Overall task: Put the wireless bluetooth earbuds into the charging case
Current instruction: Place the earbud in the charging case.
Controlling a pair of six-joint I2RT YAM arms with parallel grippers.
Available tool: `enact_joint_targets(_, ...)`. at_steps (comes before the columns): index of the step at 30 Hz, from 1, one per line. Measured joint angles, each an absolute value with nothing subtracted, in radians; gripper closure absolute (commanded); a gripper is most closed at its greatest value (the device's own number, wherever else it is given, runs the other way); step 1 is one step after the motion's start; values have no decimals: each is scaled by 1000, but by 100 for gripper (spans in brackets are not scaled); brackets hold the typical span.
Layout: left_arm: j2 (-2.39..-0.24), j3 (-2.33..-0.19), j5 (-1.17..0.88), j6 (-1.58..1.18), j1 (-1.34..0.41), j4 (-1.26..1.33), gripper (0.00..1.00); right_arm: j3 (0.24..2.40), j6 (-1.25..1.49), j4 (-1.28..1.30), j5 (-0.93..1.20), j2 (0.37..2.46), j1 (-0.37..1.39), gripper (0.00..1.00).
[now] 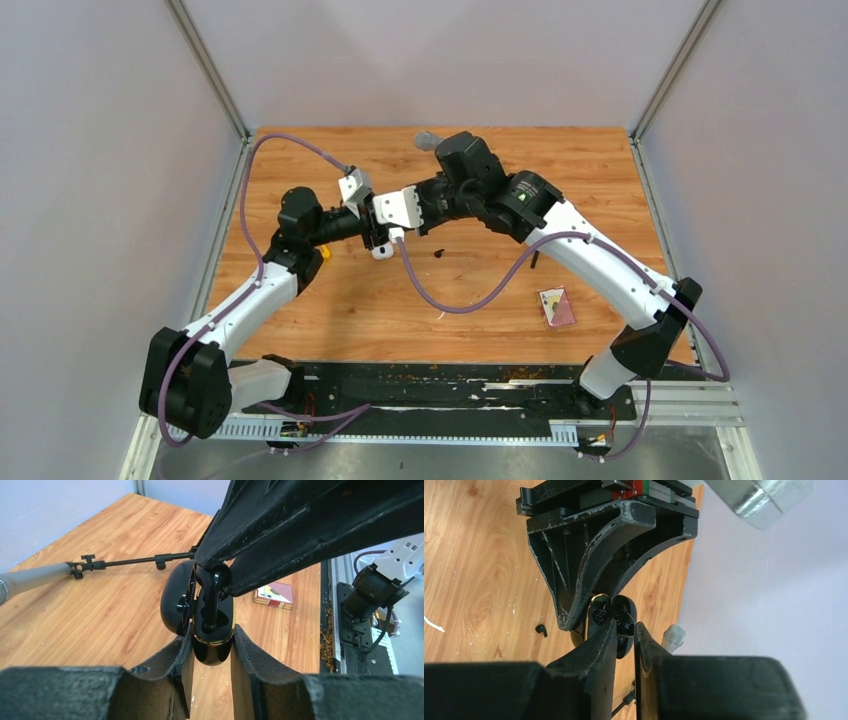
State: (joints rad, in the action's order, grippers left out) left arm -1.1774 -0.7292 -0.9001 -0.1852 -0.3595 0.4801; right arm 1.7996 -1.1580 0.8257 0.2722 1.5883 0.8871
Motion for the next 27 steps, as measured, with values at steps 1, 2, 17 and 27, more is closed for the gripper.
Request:
enact_joint_targets(1, -1177, -729, -900, -186, -360, 484, 100, 1799, -1158, 825, 270, 1591, 888, 99)
enact_joint_targets(2, -1177, -729, -900, -188, -360, 488, 100, 1798, -1159, 825, 270, 1592, 888, 99)
enact_joint_targets(17, -1173, -729, -896, -196, -360, 500, 100, 1785, -1186, 826, 263, 1599, 896, 95)
enact_joint_targets(27, -1172, -729, -896, -196, -360, 500, 100, 1782, -1232, 830, 267, 1600, 905, 70)
